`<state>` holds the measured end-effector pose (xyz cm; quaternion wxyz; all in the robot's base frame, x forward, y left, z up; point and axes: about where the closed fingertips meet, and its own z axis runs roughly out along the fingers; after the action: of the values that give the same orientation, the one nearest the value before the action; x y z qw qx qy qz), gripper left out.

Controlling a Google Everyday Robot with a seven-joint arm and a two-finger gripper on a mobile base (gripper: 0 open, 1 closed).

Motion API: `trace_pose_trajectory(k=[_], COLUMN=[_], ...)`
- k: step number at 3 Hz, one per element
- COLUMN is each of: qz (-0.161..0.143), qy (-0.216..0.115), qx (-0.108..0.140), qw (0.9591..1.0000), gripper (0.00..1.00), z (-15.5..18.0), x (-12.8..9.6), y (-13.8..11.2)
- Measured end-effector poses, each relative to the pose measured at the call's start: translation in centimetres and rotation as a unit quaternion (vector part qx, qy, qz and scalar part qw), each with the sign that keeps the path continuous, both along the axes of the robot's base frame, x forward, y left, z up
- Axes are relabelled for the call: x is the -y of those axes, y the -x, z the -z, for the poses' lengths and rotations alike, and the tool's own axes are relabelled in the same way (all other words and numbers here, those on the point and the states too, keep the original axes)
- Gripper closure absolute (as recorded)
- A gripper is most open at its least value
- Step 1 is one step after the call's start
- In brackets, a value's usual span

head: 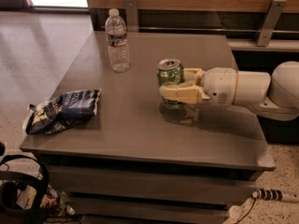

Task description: Place green can upright

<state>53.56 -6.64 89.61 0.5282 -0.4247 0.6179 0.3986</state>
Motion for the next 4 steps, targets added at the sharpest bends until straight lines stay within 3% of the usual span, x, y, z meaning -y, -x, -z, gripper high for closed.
trace_pose_trajectory(k=[2,4], qz=[0.001,0.049], qy=[-0.024,-0.032], qx=[0.018,0.006], qw=[0.9995,0.9983], gripper=[1.0,0.98], z=[1.2,3.0], x=[0.0,2.2], y=[-0.4,-0.9])
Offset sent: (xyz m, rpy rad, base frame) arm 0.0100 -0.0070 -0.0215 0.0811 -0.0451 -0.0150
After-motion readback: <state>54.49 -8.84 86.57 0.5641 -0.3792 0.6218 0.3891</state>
